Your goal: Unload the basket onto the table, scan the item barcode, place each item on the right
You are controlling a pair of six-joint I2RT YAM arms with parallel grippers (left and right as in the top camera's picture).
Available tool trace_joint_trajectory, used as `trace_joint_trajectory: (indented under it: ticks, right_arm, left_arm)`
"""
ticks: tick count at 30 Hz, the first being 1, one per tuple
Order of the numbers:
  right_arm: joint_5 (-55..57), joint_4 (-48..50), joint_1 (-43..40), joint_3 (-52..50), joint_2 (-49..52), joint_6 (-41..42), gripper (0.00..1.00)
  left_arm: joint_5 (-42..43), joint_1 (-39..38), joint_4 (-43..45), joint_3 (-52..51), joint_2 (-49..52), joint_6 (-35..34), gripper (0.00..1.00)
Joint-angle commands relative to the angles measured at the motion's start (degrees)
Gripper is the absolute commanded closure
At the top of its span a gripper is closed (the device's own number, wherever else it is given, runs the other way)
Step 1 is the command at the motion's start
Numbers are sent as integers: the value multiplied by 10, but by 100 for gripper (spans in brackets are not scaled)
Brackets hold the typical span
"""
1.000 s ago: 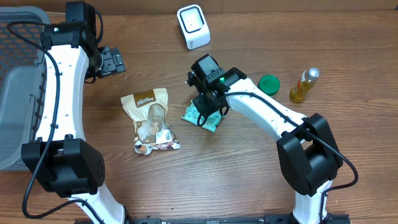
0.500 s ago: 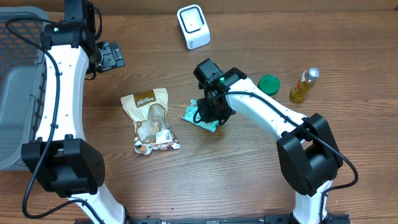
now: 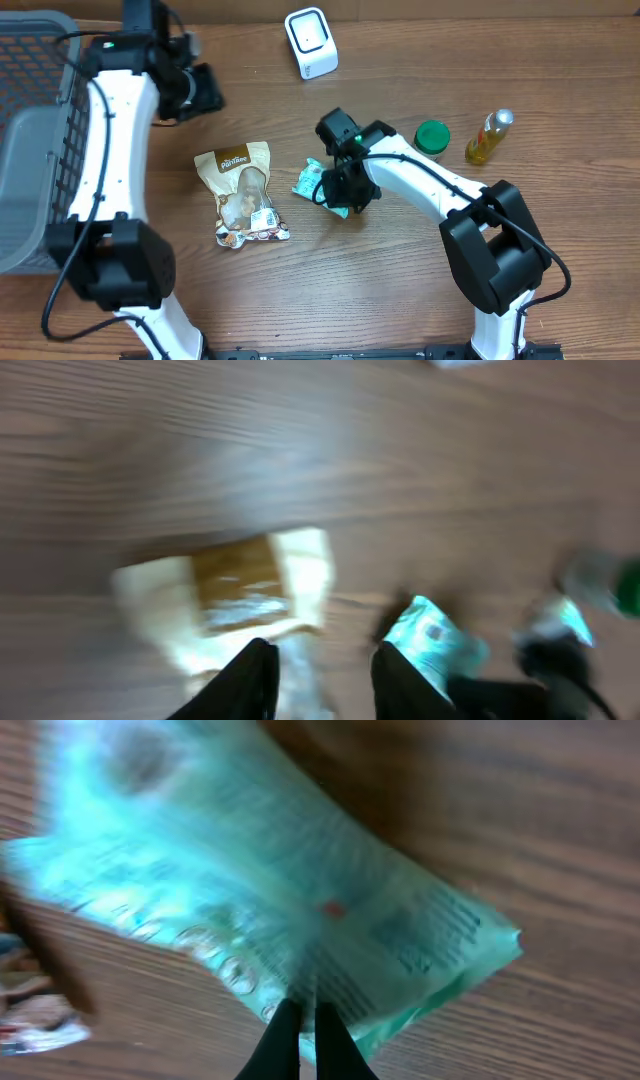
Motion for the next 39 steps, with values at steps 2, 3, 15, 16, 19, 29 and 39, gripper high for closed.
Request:
trace_joint_trajectory:
  ticks: [2, 3, 15, 16, 19, 29, 39]
  right_arm:
    - [-10, 23, -2, -38, -7, 16, 96]
    - [-13, 23, -2, -40, -7, 15, 96]
    - [-14, 18, -18, -40, -7, 15, 96]
    - [-14, 19, -19, -40, -7, 15, 96]
    - [-18, 19, -21, -40, -7, 15, 96]
    - [-18, 7, -21, -40, -7, 14, 96]
    - [-20, 10, -21, -40, -7, 8, 96]
  left_arm:
    - [132, -50, -7, 9, 62, 64, 73]
    - [143, -59, -8, 9, 72, 71, 75]
    - [155, -150, -20, 9, 140, 82, 96]
    - [149, -154, -20, 9, 141, 82, 96]
    - [113, -165, -21, 9, 146, 67, 96]
    - [104, -171, -15, -16, 146, 40, 96]
    - [110, -172, 25, -69, 146, 35, 96]
